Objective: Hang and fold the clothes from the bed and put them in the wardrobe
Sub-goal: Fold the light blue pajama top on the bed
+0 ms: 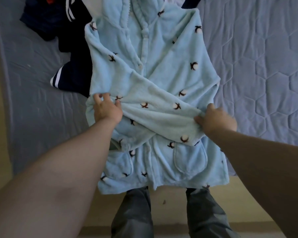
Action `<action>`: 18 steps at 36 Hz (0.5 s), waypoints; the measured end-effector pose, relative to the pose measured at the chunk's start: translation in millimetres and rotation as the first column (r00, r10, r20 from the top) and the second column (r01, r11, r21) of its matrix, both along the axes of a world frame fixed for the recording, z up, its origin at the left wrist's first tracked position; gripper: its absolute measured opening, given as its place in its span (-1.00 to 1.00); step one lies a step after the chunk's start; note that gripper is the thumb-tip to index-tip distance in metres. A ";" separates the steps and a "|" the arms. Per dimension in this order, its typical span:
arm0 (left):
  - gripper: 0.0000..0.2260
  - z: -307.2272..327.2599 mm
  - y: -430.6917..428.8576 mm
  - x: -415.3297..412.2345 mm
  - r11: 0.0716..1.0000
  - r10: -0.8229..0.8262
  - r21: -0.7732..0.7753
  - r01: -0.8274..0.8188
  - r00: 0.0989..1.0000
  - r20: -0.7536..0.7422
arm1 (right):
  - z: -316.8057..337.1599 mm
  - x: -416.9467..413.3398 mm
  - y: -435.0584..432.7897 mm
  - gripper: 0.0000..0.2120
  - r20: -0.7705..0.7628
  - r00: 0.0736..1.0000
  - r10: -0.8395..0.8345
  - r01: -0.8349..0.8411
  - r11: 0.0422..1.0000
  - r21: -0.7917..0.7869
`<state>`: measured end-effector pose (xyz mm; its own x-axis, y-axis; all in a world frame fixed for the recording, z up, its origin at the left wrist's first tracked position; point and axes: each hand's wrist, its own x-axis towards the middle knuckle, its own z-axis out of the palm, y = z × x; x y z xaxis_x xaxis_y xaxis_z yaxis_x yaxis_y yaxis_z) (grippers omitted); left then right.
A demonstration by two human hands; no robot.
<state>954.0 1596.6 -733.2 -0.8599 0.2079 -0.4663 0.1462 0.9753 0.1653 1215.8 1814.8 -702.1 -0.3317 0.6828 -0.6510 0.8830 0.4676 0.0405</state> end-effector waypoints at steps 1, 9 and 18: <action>-0.62 0.5 -1.5 0.5 1.000 -0.007 0.020 0.007 1.000 -0.016 | -1.2 -0.8 -0.5 -0.67 -0.012 0.999 -0.035 0.035 0.999 -0.003; -0.59 15.5 -29.3 28.2 0.912 0.408 0.047 -0.406 0.913 -0.025 | 2.5 -24.3 -12.5 -0.77 0.058 0.998 -0.023 0.031 0.990 -0.139; -0.66 16.0 -67.0 47.4 0.953 0.243 -0.227 -0.199 0.952 0.186 | 4.5 -28.5 -8.9 -0.71 0.117 0.991 0.063 -0.063 0.998 -0.003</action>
